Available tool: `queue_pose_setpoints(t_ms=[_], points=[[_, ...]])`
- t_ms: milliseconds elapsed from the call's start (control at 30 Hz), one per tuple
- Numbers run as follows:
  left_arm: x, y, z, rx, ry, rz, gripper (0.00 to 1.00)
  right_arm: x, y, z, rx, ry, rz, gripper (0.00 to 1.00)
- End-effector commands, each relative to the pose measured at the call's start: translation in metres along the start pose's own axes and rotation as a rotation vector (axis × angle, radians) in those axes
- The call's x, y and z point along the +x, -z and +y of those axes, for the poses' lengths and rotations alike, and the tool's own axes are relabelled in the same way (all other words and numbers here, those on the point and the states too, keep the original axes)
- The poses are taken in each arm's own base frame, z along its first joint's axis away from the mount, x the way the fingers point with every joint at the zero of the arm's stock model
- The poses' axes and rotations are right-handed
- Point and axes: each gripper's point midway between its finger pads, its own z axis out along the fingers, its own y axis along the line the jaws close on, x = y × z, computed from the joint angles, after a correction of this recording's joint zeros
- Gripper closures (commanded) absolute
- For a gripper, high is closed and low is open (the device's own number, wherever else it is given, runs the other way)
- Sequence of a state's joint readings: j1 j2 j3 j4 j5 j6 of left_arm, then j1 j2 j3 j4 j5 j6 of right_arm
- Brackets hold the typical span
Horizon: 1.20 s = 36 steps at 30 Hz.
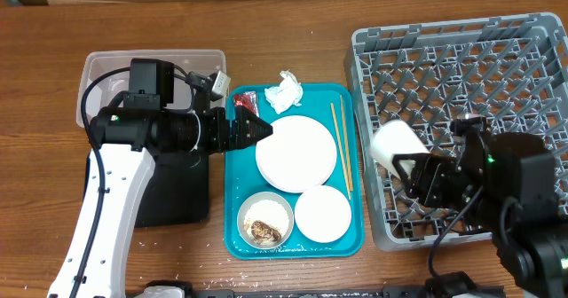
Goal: Sort waste into correct bins and load items into the dishwasher
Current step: 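Place the white cup upside down in the dish rack with right gripper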
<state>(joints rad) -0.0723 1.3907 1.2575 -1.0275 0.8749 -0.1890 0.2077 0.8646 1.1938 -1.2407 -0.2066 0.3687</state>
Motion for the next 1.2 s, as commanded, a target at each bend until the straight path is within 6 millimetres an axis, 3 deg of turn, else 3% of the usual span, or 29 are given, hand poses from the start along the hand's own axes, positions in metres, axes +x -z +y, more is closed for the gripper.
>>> queue_pose_setpoints(t_ms=[0,133,367,467,667,800,900,1000,1067,1167], points=[[-0.003,0.019,-0.016,-0.032,-0.130,-0.068,0.00,0.006,-0.008,-0.044,0.250,-0.162,0.041,0.60],[-0.001,0.033,-0.022,-0.080,-0.178,-0.125,0.00,0.031,-0.024,-0.065,0.380,-0.236,0.213,0.60],[0.008,0.055,-0.036,-0.123,-0.248,-0.203,0.00,0.039,-0.066,-0.080,0.482,-0.256,0.388,0.59],[0.015,0.059,-0.040,-0.126,-0.272,-0.205,0.00,0.044,-0.081,-0.086,0.517,-0.264,0.453,0.35],[0.030,0.064,-0.031,-0.188,-0.279,-0.179,0.00,0.042,-0.087,-0.083,0.502,-0.269,0.462,0.22],[0.032,0.063,-0.030,-0.190,-0.283,-0.171,0.00,0.023,-0.076,-0.065,0.427,-0.224,0.355,0.18],[0.033,0.063,-0.030,-0.191,-0.282,-0.167,0.00,0.016,-0.071,-0.027,0.235,-0.063,0.306,0.18],[0.033,0.062,-0.028,-0.214,-0.287,-0.163,0.00,0.026,-0.064,0.027,-0.019,0.143,0.319,0.24],[0.031,0.064,-0.025,-0.244,-0.272,-0.179,0.00,0.041,-0.063,0.047,-0.067,0.223,0.346,0.30],[0.025,0.079,-0.022,-0.320,-0.225,-0.249,0.00,0.068,-0.077,0.055,-0.047,0.299,0.416,0.34]])
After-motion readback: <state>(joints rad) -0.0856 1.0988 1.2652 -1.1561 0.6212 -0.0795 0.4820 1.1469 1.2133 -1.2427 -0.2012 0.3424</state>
